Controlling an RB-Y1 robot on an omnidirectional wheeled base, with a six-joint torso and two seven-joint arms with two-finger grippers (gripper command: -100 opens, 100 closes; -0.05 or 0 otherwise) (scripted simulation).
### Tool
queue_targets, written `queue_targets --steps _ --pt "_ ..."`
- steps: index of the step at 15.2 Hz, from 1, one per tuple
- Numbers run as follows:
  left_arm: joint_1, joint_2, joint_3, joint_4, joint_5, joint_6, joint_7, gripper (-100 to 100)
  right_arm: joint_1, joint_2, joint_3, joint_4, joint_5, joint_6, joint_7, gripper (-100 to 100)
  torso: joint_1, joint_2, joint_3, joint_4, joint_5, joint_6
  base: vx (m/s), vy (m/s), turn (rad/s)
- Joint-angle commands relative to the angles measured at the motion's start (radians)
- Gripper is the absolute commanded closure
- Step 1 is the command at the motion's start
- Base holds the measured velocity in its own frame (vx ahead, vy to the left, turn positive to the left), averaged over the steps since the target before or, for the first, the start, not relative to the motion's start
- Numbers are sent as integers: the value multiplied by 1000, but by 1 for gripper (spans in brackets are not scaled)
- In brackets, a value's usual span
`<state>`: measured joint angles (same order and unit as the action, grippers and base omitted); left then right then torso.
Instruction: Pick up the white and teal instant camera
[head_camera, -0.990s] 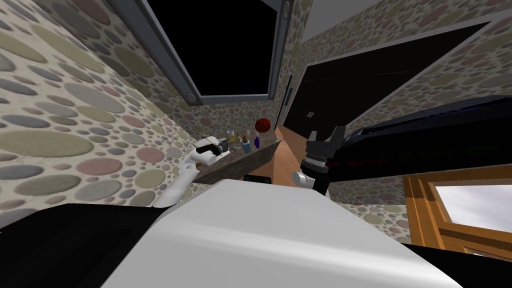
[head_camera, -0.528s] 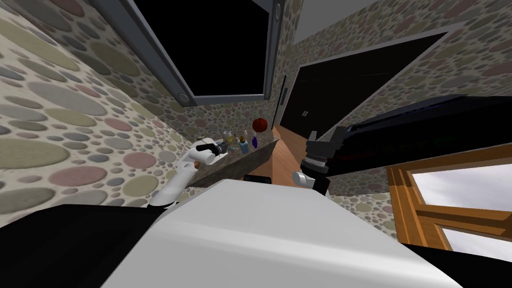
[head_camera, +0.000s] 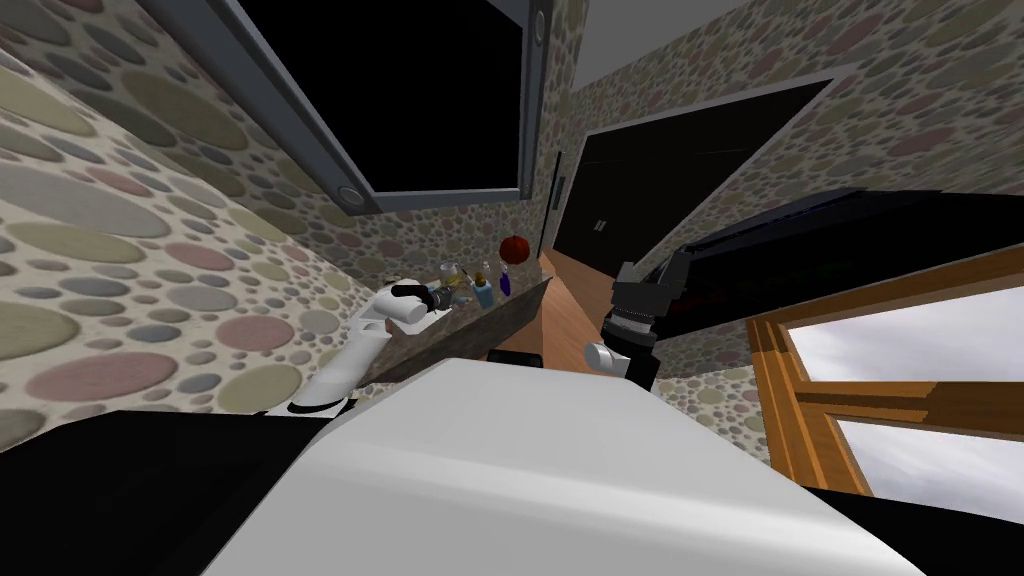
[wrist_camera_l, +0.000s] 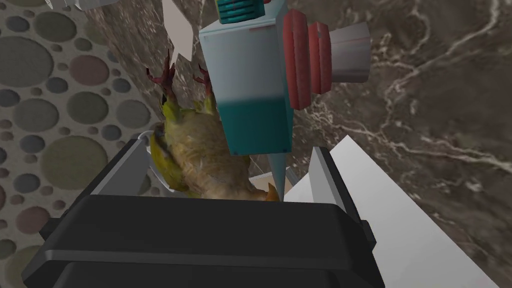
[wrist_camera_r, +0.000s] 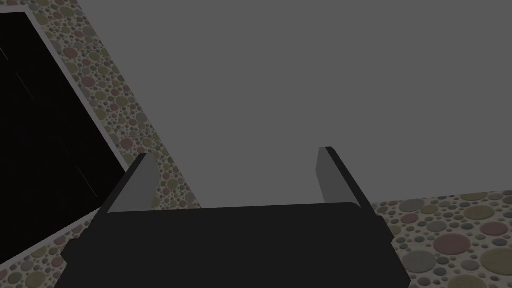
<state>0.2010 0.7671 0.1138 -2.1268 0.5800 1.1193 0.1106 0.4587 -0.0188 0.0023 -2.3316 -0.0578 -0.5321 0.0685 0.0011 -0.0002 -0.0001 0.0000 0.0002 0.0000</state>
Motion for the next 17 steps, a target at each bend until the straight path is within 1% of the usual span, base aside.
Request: queue_targets --steps 1,2,3,5,7,8,9,12,13,14,17 --pt "-1 4 0 0 5 32 5 -100 0 0 0 0 0 0 0 0 0 0 0 0 0 0 -6 6 -78" --pt "-6 12 2 3 15 60 9 -100 0 0 0 0 0 0 0 0 0 0 0 0 0 0 -6 6 -101" --pt "-6 12 2 3 15 60 9 -100 0 0 0 0 0 0 0 0 0 0 0 0 0 0 -6 6 -87" --pt "-12 24 6 7 30 104 14 -100 0 0 0 0 0 0 0 0 0 0 0 0 0 0 -6 5 -95" --pt "-16 31 7 9 38 129 18 -100 0 0 0 0 0 0 0 0 0 0 0 0 0 0 -7 7 -87" --pt "-14 26 5 8 32 112 16 -100 0 0 0 0 0 0 0 0 0 0 0 0 0 0 -4 5 -34" --pt "-18 17 -3 36 21 96 8 -100 0 0 0 0 0 0 0 0 0 0 0 0 0 0 6 2 -37" --pt "-23 2 -14 79 4 65 -5 -100 0 0 0 0 0 0 0 0 -1 -2 -1 0 0 0 20 -3 -68" --pt "-20 7 -10 63 10 78 0 -100 0 0 0 0 0 0 0 0 -1 -2 -1 0 0 0 14 0 -24" --pt "-21 6 -11 66 9 74 -1 100 0 0 0 0 0 0 0 0 0 -2 -1 0 0 0 0 0 0" --pt "-18 5 -13 68 9 76 -1 100 0 0 0 0 0 0 0 0 -1 -2 0 1 -1 1 -1 0 7"
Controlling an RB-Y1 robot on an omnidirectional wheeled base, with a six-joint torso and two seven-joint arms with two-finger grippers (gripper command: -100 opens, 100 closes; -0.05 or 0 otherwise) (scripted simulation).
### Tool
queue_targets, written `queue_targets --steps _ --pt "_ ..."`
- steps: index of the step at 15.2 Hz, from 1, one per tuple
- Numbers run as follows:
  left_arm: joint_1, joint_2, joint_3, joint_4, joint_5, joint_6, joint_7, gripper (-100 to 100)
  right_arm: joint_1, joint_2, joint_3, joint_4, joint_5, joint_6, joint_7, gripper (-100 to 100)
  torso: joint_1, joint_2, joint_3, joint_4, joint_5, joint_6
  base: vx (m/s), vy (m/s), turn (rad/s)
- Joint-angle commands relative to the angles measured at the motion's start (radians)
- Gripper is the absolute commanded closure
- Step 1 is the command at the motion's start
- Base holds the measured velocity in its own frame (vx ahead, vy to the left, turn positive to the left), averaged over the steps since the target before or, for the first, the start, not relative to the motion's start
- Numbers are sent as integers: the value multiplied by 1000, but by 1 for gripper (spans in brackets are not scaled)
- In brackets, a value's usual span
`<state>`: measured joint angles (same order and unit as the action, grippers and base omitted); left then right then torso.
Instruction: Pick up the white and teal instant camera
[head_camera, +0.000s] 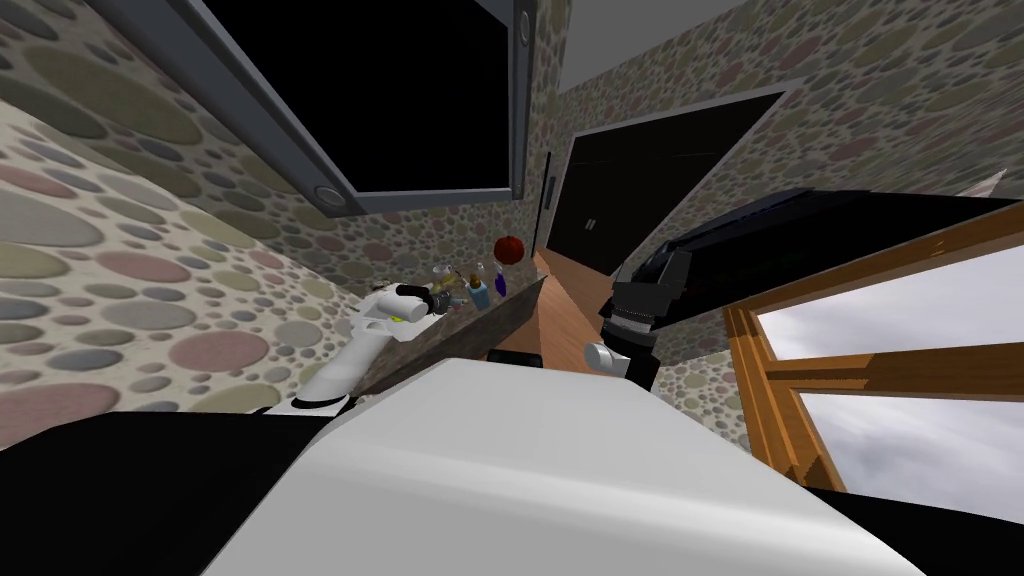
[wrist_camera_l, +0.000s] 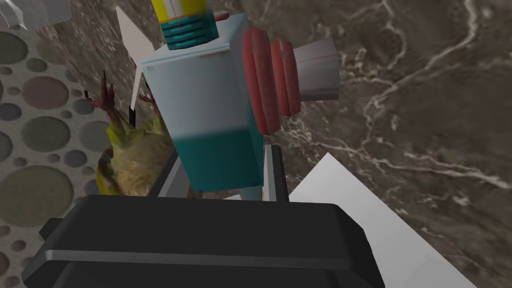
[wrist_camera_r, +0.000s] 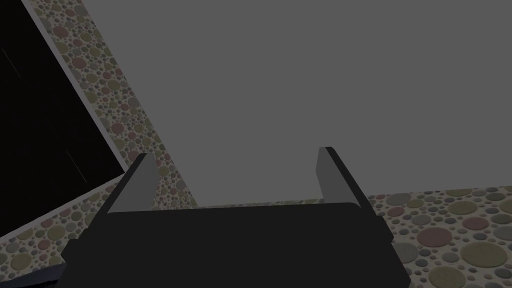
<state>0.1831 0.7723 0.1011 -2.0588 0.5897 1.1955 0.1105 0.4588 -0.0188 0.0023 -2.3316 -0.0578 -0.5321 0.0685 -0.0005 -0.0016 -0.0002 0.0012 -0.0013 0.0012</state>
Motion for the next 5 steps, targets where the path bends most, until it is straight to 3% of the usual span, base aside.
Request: queue_targets --steps 1,4,5 --pt "0 0 0 0 0 0 0 100 0 0 0 0 0 0 0 0 0 0 0 0 0 0 0 0 0" --pt "3 22 18 -60 23 41 17 100 0 0 0 0 0 0 0 0 -1 2 1 1 -1 -1 -14 2 69" --pt "1 16 12 -39 16 25 10 100 0 0 0 0 0 0 0 0 -1 2 2 1 -1 0 -11 1 25"
